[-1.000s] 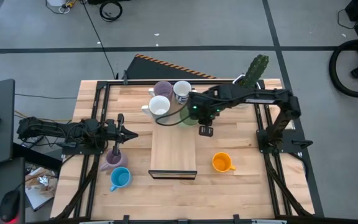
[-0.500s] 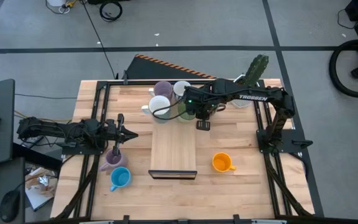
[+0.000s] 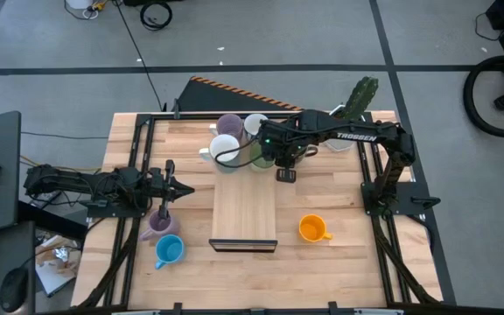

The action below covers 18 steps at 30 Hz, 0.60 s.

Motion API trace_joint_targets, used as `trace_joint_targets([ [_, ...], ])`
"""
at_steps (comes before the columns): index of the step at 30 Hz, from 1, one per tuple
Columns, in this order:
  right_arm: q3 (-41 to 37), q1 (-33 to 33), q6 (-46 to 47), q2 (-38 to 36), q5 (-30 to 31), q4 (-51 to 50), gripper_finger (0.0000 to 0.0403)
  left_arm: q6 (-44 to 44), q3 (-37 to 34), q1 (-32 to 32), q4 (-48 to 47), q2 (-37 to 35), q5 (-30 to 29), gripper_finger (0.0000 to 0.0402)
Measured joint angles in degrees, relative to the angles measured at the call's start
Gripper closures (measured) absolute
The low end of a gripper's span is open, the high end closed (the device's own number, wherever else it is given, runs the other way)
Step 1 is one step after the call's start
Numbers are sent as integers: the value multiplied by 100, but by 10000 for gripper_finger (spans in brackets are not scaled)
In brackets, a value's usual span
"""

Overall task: Place coffee mugs
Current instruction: Put the green mug on the shelf

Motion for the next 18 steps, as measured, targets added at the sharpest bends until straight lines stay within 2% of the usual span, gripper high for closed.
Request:
trace_joint_targets([
  [9, 0, -56, 4, -5, 4, 98, 295, 0, 0, 0, 0, 0, -1, 379],
  [18, -2, -135, 150, -5, 15, 122, 291, 0, 0, -1, -1, 0, -1, 379],
])
